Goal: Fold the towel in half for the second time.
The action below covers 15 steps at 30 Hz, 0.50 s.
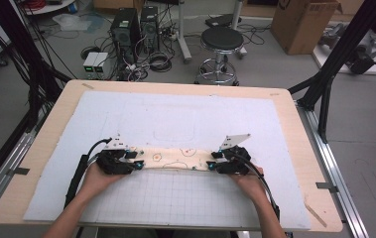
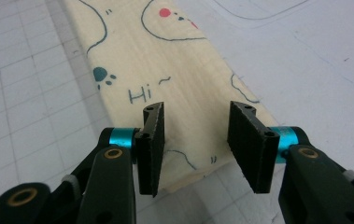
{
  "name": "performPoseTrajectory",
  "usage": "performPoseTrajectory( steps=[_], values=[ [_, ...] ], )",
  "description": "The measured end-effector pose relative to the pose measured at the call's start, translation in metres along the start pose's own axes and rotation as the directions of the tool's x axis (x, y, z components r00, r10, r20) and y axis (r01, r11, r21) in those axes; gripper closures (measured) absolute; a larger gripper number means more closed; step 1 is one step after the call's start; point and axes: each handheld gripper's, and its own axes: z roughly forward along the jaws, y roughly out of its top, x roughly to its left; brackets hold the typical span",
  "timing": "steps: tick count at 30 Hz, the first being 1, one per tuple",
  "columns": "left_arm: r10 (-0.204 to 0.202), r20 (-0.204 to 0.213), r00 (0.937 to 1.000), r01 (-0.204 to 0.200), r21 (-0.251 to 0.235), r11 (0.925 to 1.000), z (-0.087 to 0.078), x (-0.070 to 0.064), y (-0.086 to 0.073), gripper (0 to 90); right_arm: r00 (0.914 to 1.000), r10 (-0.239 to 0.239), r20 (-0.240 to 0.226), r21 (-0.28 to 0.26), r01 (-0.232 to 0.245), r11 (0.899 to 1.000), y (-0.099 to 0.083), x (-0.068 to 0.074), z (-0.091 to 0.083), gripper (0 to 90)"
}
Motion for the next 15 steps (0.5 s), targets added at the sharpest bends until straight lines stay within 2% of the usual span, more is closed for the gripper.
performPoseTrajectory(
  steps=[4, 9, 15],
  values=[
    [0.004, -0.011, 0.9999, -0.005, -0.009, 1.0000, -0.0022, -0.0010, 0.0011, 50.2, 0.9999, 0.016, 0.001, -0.001, -0.016, 1.000, 0.0005, 0.0006, -0.0006, 52.3],
    [-0.036, -0.014, 0.9993, 0.036, -0.024, 0.9991, -0.0055, 0.0050, 0.0004, 51.3, 0.9989, 0.046, 0.007, -0.012, -0.046, 0.999, 0.0009, -0.0001, -0.0039, 46.8],
    [-0.024, -0.023, 0.9994, 0.023, -0.020, 0.9995, -0.0015, 0.0045, -0.0004, 50.5, 0.9984, 0.055, 0.014, 0.008, -0.055, 0.998, -0.0018, -0.0007, -0.0010, 45.0]
  ],
)
